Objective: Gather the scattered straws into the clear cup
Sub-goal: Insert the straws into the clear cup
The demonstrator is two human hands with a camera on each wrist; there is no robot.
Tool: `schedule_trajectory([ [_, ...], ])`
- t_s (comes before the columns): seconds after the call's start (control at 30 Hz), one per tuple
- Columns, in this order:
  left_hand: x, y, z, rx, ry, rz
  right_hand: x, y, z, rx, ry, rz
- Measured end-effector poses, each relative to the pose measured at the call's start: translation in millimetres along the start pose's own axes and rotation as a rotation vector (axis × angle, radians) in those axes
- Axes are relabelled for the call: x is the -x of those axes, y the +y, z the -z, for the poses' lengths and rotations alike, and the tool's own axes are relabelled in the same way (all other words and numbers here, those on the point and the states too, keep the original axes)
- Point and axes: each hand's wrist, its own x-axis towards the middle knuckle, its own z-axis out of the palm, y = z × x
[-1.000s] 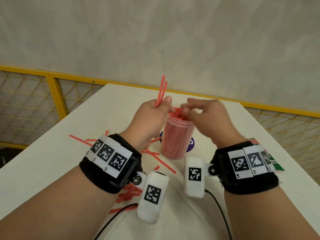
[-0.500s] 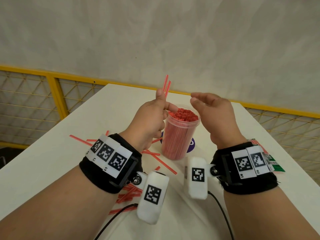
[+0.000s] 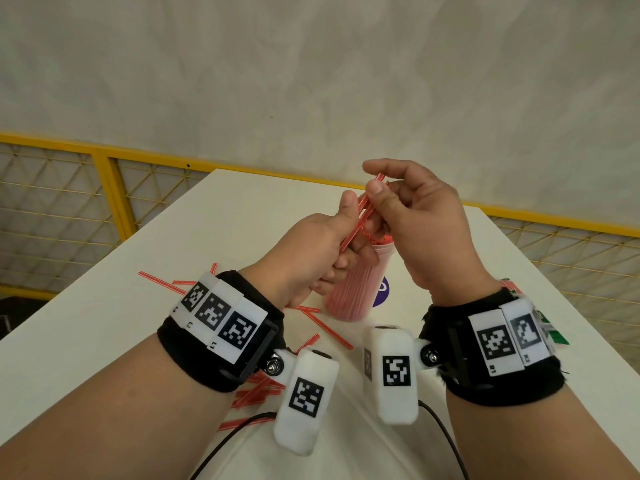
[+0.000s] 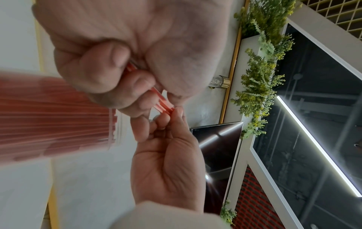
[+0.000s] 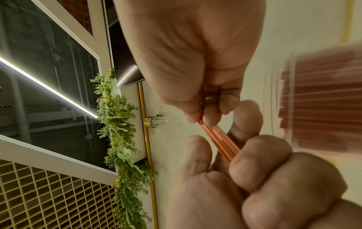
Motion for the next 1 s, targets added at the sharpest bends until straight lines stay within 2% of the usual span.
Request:
schedule_trajectory([
  [0.13,-2.4,1.3,0.9,-0.077,0.162,-0.036,-1.6,-0.6,3.1,-0.026,0.083,0.024],
  [0.33,-3.0,3.4,-1.4,-0.071,0.270,-0.060,1.5,0.7,-2.6,-0.019,-0.012,0.030],
  [0.4,-4.5,3.3,-1.0,-0.191,0.339,-0.100,0.2,1.0,-1.1,-0.013,0.040,0.065],
  [0.53,-9.2,-0.3,4.9,-0.402,0.504,-0.202,-8.1,5.7,16.7,0.006,0.273,0.126],
  [0.6,-10.6,-3.7,5.6,-0.523,0.468,-0.187,-11.5,10.3,26.0,0.083,0.382,0.151],
  [0.7,-9.8,-11.6,1.9,-0.716,0.316,-0.149,-14.3,16.8,33.8,0.200,0.486,0.165],
  [0.8,-6.9,-15.8,-0.4,-0.796,0.258,-0.209,-15.9,22.5,35.0,0.253,0.506,0.172],
  [1.0,-6.6,-17.6,1.0,-0.793,0.246,-0.236,-16.2,30.1,29.7,0.272,0.495,0.168],
])
